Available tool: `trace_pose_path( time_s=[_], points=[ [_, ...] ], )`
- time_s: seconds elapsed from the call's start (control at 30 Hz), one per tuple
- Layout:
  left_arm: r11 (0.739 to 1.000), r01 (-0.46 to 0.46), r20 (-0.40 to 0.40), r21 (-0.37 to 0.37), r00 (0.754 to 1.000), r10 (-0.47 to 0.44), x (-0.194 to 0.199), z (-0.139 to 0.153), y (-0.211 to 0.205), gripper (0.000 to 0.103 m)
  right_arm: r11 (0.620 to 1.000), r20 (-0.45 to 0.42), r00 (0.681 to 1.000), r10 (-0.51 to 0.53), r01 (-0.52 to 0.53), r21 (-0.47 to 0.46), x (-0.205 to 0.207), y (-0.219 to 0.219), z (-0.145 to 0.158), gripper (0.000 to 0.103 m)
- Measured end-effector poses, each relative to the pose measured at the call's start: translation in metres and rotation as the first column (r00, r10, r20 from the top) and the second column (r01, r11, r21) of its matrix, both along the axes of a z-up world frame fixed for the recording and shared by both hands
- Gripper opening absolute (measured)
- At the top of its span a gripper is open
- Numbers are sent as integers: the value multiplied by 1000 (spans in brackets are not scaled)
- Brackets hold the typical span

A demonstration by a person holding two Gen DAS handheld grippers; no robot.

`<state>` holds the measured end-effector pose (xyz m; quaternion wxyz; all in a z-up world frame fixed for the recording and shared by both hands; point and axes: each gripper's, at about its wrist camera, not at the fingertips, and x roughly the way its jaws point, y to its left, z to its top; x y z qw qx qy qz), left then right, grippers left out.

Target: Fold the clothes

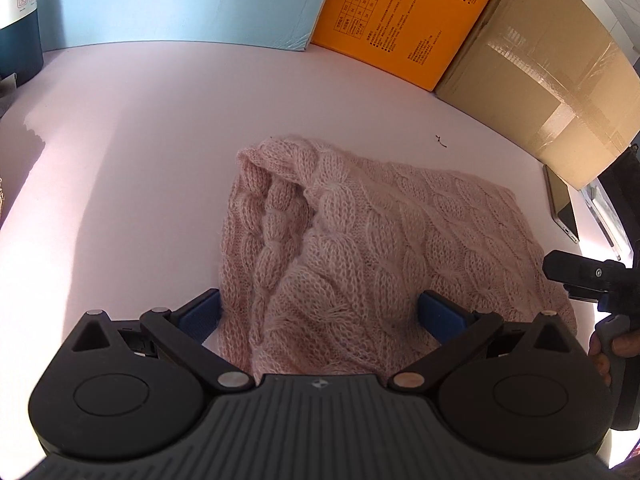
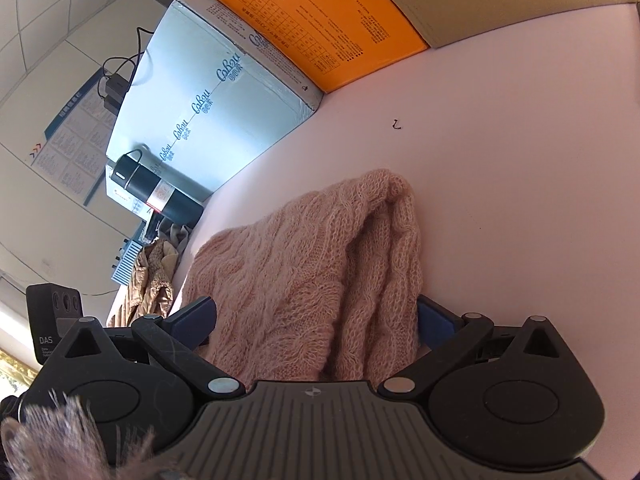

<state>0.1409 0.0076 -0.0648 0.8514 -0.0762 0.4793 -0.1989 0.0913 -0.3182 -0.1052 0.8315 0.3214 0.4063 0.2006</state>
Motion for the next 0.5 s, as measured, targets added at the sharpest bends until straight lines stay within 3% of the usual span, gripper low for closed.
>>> trace_pose_path(
  time_s=[0.03,0.1,0.13,0.17,0.2,0.3,0.5],
  points=[
    [1000,-12,12,7,1000,11,-2,0,0,99,1000,3,1000,-5,5,1,0,0,0,103],
    [1000,-28,33,15,999,27,-5,2,-1,79,1000,4,1000,-22,22,-5,-2,0,-1,101],
    [999,-32,43,15,999,32,-7,3,-2,72,999,1,999,-34,34,-9,-3,-1,-1,85],
    [1000,-29,45,7,999,29,-8,4,-4,58,999,-17,999,-46,46,9,-3,-2,-4,34],
    [1000,-24,46,2,999,24,-10,5,-7,46,998,-35,998,-57,58,27,-4,-3,-8,16],
    [999,-10,98,36,995,7,-20,9,-17,34,994,-65,994,-86,90,63,-7,-5,-16,19],
    [995,-7,183,95,983,-10,-40,23,-19,32,989,-19,996,-89,90,118,-17,-2,-5,18]
  ],
)
